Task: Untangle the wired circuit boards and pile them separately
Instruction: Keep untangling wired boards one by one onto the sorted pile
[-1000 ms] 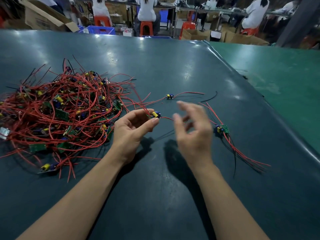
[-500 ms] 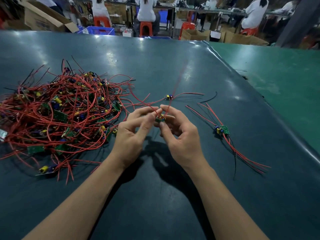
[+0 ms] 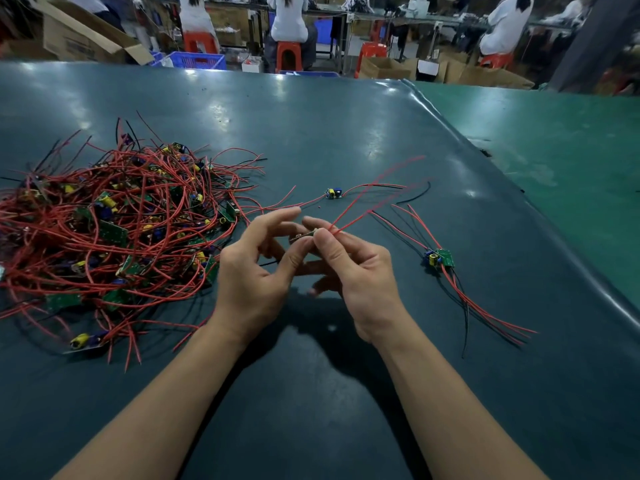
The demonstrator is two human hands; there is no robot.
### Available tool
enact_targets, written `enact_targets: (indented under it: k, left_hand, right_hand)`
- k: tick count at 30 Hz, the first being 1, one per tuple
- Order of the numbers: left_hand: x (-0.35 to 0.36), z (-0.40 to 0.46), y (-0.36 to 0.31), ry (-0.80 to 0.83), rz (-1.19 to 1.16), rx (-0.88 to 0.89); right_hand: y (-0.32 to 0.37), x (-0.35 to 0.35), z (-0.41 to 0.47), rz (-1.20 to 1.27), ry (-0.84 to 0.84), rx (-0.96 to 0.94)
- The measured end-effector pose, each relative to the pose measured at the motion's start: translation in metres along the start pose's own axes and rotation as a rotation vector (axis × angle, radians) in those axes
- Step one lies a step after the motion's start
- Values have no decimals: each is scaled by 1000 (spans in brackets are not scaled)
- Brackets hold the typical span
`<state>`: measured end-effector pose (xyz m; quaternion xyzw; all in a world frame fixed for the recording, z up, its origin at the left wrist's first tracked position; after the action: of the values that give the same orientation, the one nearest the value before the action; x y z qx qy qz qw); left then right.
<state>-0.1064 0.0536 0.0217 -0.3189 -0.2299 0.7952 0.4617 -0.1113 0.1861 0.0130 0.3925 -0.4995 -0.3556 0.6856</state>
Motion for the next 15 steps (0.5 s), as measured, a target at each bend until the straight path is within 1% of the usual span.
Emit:
enact_targets:
  k: [2,5,7,12,15]
  left_hand:
    - [1,0,-1,2,46,-11]
    - [5,0,-2,72,109,35]
    - [6,0,0,99,126,38]
    - [10,-3,5,129,101,-27]
    - [8,-5,6,118,97,-30]
  right_hand:
    - [1,-3,0,-79,-56,-39]
    - [1,-9,2,-118,-137,-45]
    - [1,-12,3,-115,-185,-13]
    - [-2,-17,6,-61,-235,53]
    - [4,-29,11,5,-370,30]
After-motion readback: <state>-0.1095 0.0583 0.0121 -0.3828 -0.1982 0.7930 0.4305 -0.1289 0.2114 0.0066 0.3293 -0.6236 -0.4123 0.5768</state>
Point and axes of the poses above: each hand's wrist, its own z-axis towards the middle knuckle, its own x-axis out of the palm, y = z × x, the point moved 4 cm from there along z, towards the middle knuckle, and after that the axes turned 6 degrees about z, right-handed, at the moved point
